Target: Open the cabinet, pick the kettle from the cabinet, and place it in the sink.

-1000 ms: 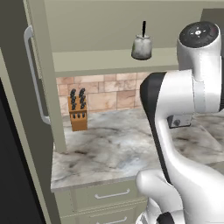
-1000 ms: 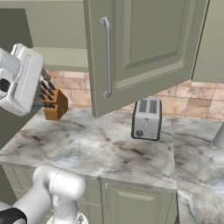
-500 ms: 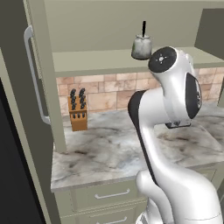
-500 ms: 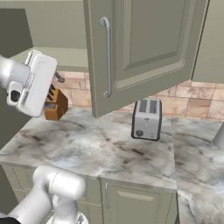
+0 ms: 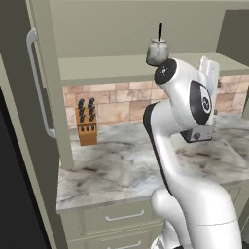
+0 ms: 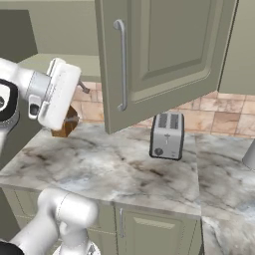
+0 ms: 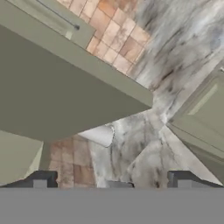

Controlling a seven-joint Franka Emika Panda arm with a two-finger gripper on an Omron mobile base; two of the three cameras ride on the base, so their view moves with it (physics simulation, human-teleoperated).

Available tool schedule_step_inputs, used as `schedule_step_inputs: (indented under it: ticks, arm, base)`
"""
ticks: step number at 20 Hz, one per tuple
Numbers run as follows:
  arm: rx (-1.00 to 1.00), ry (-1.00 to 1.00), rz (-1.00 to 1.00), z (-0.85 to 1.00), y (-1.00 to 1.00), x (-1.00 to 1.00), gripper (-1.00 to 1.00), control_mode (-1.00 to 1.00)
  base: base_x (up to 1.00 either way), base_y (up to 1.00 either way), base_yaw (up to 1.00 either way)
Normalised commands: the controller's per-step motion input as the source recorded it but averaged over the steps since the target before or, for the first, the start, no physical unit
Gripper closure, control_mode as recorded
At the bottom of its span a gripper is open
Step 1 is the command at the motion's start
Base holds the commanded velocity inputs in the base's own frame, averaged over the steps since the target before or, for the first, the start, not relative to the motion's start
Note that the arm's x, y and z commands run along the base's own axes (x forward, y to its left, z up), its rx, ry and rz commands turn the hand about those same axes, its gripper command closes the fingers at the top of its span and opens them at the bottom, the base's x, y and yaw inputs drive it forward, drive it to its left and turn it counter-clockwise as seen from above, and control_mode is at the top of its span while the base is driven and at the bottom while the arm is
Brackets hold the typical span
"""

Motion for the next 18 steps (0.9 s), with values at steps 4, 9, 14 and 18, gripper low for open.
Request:
schedule_step_inputs:
  ticks: [4,9,14,18]
  arm:
    - [-0.01,0.0,-0.16,0.0,-0.31,0.28,-1.0,-1.0]
    - [-0.03,-0.01,-0.1,0.0,-0.37,0.26,-1.0,-1.0]
    - [-0.02,-0.05,-0.06,0.0,-0.35,0.16,-1.0,-1.0]
    - [0.0,-0.05,-0.06,0.0,-0.41,0.07,-1.0,-1.0]
  base:
    - [0.0,0.0,0.0]
    - [0.0,0.0,0.0]
    - [0.0,0.0,0.0]
    - [0.0,0.0,0.0]
